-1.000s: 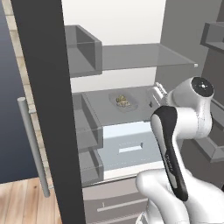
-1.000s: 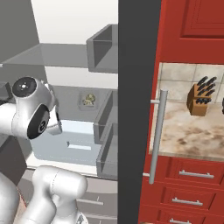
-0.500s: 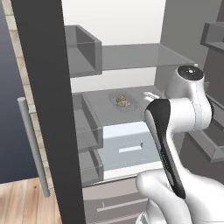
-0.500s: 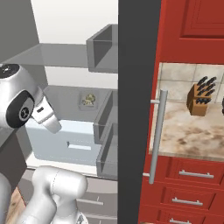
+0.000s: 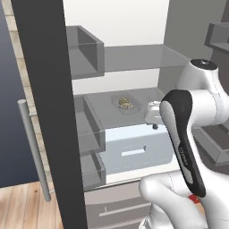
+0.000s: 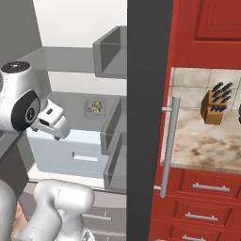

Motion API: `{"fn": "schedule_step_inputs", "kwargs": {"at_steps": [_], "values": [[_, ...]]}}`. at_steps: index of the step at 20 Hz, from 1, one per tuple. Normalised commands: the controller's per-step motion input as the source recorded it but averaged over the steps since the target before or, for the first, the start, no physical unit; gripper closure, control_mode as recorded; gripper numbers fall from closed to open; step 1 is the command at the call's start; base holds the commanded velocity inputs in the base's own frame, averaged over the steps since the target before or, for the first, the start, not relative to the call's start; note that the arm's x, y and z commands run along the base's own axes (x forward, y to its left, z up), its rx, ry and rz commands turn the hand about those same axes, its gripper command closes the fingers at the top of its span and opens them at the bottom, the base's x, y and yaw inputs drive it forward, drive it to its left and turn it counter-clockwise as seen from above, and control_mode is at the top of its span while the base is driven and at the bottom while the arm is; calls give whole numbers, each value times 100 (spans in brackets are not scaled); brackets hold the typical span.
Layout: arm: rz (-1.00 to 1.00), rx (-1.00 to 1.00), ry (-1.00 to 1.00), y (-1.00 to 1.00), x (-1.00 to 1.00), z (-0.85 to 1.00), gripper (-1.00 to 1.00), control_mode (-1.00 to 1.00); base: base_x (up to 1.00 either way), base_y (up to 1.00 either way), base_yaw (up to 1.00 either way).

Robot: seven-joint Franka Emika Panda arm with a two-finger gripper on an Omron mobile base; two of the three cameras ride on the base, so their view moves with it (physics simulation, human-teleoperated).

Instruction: Place two dumplings into each of the tupperware containers and then place the containers in the fridge.

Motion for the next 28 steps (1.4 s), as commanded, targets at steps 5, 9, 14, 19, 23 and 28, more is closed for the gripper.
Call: {"fn": "schedule_step_inputs", "kwargs": {"at_steps": [5, 9, 14, 19, 23, 28], "values": [[13, -7, 12, 16, -23, 5, -100, -100, 0, 0, 0], [10, -7, 0, -8, -28, 1, -100, -100, 0, 0, 0], [22, 0, 0, -21, 6, 0, -100, -100, 0, 0, 0], [6, 0, -2, -5, -4, 0, -100, -100, 0, 0, 0], [3, -1, 0, 19, -10, 0, -100, -100, 0, 0, 0], [0, 0, 1, 6, 0, 0, -100, -100, 0, 0, 0]]}}
